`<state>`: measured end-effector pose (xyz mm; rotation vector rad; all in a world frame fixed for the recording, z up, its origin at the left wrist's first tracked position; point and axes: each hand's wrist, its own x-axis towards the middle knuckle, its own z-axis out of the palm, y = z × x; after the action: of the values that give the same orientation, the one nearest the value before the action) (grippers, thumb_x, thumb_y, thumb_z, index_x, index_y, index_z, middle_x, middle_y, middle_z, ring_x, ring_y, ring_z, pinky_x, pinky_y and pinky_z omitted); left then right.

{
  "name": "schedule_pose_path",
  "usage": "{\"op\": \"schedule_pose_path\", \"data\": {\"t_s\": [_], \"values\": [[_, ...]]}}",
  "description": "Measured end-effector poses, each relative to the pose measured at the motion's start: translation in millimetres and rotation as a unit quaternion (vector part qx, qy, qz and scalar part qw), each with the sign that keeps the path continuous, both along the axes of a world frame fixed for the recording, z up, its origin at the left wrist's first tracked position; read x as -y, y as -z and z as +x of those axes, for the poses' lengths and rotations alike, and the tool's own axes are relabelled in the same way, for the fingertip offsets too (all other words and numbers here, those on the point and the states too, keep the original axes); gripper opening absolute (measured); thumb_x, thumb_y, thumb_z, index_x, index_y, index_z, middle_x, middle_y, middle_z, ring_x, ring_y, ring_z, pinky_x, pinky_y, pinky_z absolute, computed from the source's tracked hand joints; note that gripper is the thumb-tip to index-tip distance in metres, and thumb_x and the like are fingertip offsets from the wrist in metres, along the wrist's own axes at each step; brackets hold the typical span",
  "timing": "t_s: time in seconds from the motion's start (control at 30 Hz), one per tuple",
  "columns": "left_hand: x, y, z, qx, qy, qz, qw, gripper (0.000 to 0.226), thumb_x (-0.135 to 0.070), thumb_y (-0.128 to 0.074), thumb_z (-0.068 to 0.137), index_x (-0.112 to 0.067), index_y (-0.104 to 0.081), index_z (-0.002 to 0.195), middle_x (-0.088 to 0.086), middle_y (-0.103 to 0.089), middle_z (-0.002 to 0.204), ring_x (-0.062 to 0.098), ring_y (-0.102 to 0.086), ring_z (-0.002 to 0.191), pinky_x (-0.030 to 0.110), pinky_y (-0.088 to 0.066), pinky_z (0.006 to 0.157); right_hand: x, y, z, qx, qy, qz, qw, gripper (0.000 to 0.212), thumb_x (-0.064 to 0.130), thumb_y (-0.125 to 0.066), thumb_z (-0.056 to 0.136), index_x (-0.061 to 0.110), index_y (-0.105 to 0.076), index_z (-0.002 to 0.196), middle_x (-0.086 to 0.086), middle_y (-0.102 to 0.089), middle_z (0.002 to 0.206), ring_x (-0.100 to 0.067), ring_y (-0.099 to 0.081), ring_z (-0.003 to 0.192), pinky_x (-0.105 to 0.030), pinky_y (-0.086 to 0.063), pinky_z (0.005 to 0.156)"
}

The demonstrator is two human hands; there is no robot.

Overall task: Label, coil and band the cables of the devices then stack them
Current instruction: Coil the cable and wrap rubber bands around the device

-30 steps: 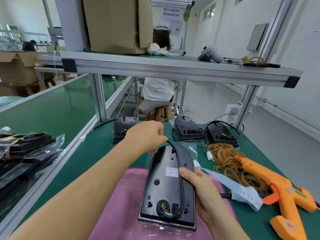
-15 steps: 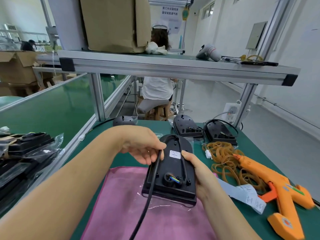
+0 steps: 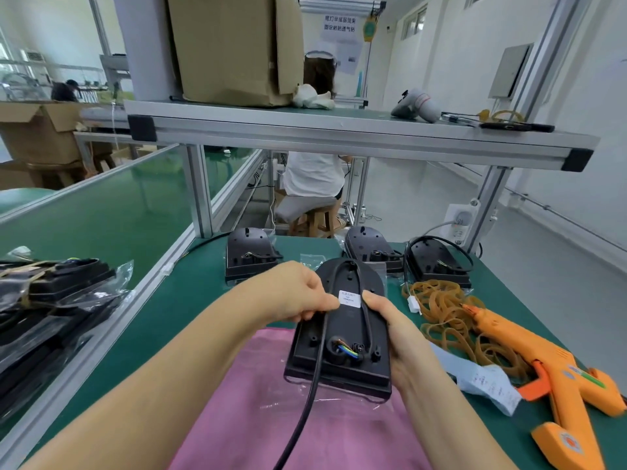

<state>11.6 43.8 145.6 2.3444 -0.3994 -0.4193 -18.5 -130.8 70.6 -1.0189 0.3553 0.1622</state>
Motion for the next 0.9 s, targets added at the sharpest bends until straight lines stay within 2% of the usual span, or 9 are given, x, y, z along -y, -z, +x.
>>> {"op": "schedule_pose_path", "data": {"t_s": [0.07,0.13,0.23,0.3,0.37,0.57,0.63,0.8,0.9], "values": [[1.4,11.6,-5.9,0.087,-0.031,0.012,0.996,0.030,-0.038,-0.079,0.074,-0.022,-0.056,0.084,-0.007,-0.054,0.074,0.010,-0.050,0.065,0.024,-0.041,0.062,0.8,-0.8,0.6,0.000,0.008,0.004,1.000,0.041,0.026,-0.066,0.080,0.002,-0.066,0.113,-0.024,-0.070,0.104,-0.036,-0.069,0.084,-0.045,-0.057,0.072],[-0.5,28.2,-11.4,0.087,-0.084,-0.061,0.991,0.065,-0.043,-0.083,0.067,-0.025,-0.048,0.119,-0.006,-0.049,0.102,0.011,-0.052,0.092,0.027,-0.043,0.079,2.8,-3.4,0.6,0.004,0.013,0.007,1.000,0.040,0.027,-0.065,0.082,0.003,-0.066,0.114,-0.023,-0.070,0.105,-0.037,-0.068,0.088,-0.046,-0.056,0.076],[-5.0,43.1,-19.9,-0.115,-0.131,-0.246,0.954,0.104,-0.044,-0.087,0.065,-0.027,-0.027,0.148,0.002,-0.052,0.130,0.017,-0.061,0.108,0.032,-0.049,0.094,4.0,-8.1,2.4,0.022,0.013,-0.011,1.000,0.048,0.029,-0.072,0.068,0.003,-0.069,0.108,-0.023,-0.071,0.104,-0.039,-0.069,0.092,-0.047,-0.057,0.077],[-5.0,47.3,-23.3,-0.242,-0.100,-0.327,0.908,0.088,-0.042,-0.086,0.061,-0.012,-0.049,0.135,0.009,-0.069,0.117,0.019,-0.071,0.092,0.032,-0.057,0.078,4.4,-10.5,3.9,0.039,0.005,-0.029,0.999,0.050,0.030,-0.073,0.063,0.003,-0.071,0.105,-0.023,-0.071,0.104,-0.040,-0.068,0.095,-0.050,-0.056,0.083],[-4.0,50.0,-23.4,-0.271,-0.083,-0.368,0.886,0.069,-0.037,-0.080,0.062,-0.007,-0.060,0.121,0.010,-0.075,0.100,0.020,-0.073,0.081,0.030,-0.057,0.065,6.1,-14.3,4.8,0.056,-0.007,-0.066,0.996,0.043,0.030,-0.074,0.066,0.004,-0.074,0.100,-0.023,-0.071,0.103,-0.038,-0.069,0.094,-0.051,-0.054,0.088],[-3.8,54.4,-18.7,-0.221,-0.130,-0.419,0.871,0.068,-0.035,-0.078,0.062,-0.005,-0.059,0.120,0.014,-0.074,0.103,0.024,-0.071,0.084,0.039,-0.059,0.078,23.0,-27.0,-2.7,0.084,-0.094,-0.236,0.964,0.055,0.051,-0.068,0.074,0.014,-0.067,0.114,-0.026,-0.064,0.115,-0.025,-0.065,0.097,-0.042,-0.053,0.090],[-5.8,56.8,-16.5,-0.193,-0.154,-0.428,0.870,0.065,-0.036,-0.080,0.064,-0.004,-0.055,0.116,0.008,-0.076,0.094,0.020,-0.071,0.078,0.033,-0.059,0.066,25.6,-24.4,-13.0,0.078,-0.148,-0.265,0.950,0.059,0.056,-0.071,0.071,0.021,-0.064,0.118,-0.015,-0.068,0.115,-0.025,-0.066,0.099,-0.042,-0.050,0.091],[-6.4,62.3,-16.1,-0.171,-0.174,-0.441,0.864,0.044,-0.032,-0.078,0.076,-0.009,-0.054,0.105,0.001,-0.074,0.076,0.015,-0.070,0.066,0.024,-0.053,0.052,14.2,-21.0,-28.1,0.092,-0.181,-0.274,0.940,0.045,0.035,-0.070,0.067,0.031,-0.065,0.112,0.006,-0.071,0.112,-0.022,-0.062,0.112,-0.049,-0.044,0.101],[-6.2,61.5,-17.9,-0.161,-0.178,-0.446,0.862,0.065,-0.035,-0.083,0.064,-0.003,-0.050,0.111,0.002,-0.074,0.079,0.017,-0.071,0.069,0.026,-0.054,0.054,11.3,-22.8,-27.6,0.091,-0.165,-0.281,0.941,0.057,0.031,-0.074,0.062,0.029,-0.060,0.116,0.007,-0.071,0.110,-0.020,-0.065,0.108,-0.050,-0.043,0.101]]}}
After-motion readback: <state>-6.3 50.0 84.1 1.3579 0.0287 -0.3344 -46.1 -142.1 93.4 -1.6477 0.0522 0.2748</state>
